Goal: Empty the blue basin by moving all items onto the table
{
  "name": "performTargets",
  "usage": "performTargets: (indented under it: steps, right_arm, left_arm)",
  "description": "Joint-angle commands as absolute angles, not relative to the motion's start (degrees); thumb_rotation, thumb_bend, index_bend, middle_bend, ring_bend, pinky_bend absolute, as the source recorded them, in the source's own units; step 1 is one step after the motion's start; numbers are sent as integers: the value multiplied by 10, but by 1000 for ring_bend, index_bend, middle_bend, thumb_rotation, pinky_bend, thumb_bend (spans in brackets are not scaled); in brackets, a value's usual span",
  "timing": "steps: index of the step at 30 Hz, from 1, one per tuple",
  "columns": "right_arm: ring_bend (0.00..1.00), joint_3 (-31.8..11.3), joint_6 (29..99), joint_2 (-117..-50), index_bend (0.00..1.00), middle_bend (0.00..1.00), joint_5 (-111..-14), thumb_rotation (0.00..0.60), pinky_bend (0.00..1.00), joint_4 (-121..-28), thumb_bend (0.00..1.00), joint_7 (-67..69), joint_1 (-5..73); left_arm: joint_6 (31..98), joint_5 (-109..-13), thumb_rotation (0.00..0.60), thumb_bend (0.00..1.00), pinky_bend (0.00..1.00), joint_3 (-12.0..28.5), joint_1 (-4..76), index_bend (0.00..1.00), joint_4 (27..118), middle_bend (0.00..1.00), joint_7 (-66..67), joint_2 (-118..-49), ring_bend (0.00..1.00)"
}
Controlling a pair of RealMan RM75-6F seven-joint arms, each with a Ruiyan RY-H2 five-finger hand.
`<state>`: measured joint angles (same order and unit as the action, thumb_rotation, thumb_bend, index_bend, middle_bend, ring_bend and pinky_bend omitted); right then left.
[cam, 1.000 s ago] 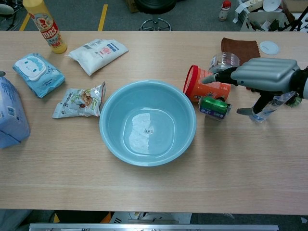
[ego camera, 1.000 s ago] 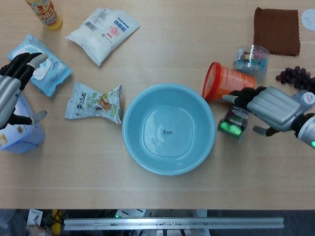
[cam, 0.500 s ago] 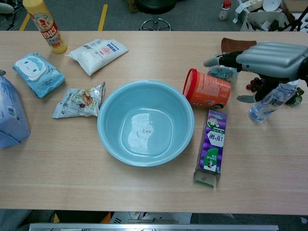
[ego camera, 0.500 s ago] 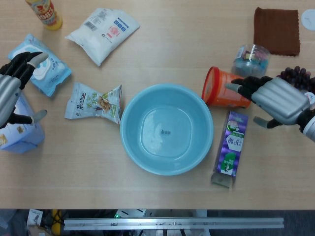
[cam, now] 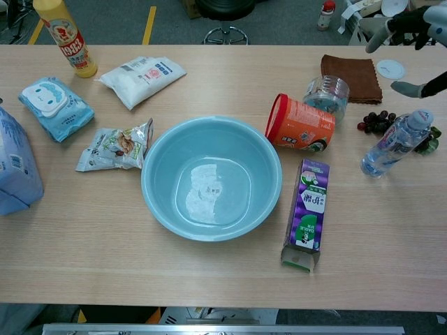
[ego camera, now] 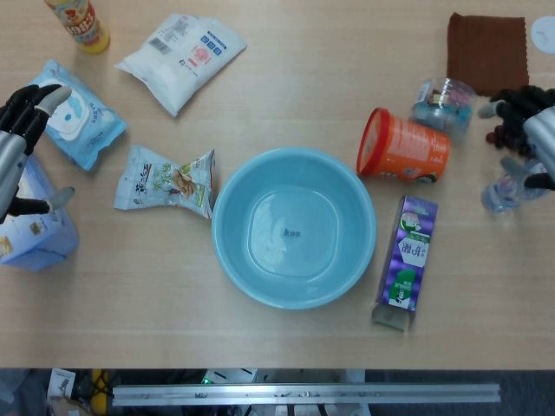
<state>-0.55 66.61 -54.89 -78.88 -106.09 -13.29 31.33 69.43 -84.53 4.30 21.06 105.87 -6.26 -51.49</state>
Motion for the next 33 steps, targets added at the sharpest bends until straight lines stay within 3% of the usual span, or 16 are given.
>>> performTargets:
  steps: [1,14,33]
  right_arm:
    - [273,-3,727,-555,327,303,-796,600,390,-1051,263,-166,268]
    - [287,16,846,-554,347,312,-821,600,394,-1074,264,-215,160]
    - [287,7,848,-553,360,319,-819,600,394,-1077,264,-203,112]
  left_arm:
    - [710,-840,600,189,197,42,201,0,1053,87,-42,-528,62]
    - [777,-825,600,188,197,28,151,0,1043,87,35,-567,62]
    - [811,-811,600,189,198,28,113,0,1037,87,46,-592,61]
